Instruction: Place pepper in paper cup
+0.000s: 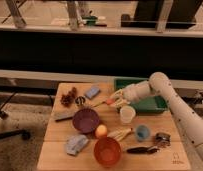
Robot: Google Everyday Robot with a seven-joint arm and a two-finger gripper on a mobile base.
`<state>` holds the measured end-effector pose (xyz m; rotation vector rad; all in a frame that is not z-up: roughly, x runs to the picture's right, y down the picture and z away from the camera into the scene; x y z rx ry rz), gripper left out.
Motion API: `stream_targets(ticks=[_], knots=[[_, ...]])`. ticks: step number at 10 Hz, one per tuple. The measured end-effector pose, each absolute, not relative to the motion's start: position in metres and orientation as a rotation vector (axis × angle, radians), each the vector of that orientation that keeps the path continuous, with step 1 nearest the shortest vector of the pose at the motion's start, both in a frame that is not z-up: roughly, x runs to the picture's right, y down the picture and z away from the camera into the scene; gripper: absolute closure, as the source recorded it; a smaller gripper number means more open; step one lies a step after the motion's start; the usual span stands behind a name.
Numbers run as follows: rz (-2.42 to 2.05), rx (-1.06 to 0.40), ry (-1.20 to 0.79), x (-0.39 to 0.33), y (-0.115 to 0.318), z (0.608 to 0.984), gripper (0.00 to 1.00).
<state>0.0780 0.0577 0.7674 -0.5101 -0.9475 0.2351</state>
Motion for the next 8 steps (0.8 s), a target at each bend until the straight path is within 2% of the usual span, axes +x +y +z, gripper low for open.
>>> stream_targets(ticks=[5,8], knots=[[0.263,-0.487,-0.927,0.113,0.060,0.763,1.00],[0.252,-0.487,-0.928,0.109,0.061,0.757,1.00]])
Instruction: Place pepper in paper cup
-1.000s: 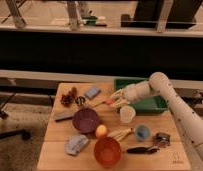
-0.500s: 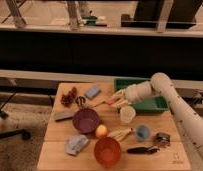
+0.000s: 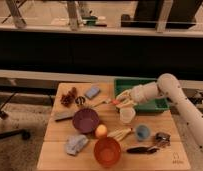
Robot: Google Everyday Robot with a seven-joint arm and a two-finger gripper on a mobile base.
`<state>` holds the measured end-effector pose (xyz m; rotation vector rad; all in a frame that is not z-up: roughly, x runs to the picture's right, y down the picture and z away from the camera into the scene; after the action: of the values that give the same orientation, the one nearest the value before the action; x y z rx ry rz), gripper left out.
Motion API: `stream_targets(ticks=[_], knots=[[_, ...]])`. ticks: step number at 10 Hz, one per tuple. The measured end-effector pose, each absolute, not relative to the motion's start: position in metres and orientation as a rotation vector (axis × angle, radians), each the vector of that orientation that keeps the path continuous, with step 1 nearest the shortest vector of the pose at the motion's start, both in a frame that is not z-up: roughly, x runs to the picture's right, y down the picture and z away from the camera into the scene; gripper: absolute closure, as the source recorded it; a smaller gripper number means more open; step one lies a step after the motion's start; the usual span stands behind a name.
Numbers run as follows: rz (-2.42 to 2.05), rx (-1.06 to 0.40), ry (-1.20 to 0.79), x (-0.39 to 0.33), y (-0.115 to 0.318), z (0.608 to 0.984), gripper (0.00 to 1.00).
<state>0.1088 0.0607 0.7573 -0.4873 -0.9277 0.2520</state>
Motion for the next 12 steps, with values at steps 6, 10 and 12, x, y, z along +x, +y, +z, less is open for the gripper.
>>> stream_targets(ticks=[6,10,12], knots=[[0.257,-0.504,-0.911,0.114,0.073,0.757,1.00],[0.280,-0.515,-0.898,0.126,0.080,0.764,1.00],[0.288,-0.514,-0.895,0.130,0.081,0.766,1.00]])
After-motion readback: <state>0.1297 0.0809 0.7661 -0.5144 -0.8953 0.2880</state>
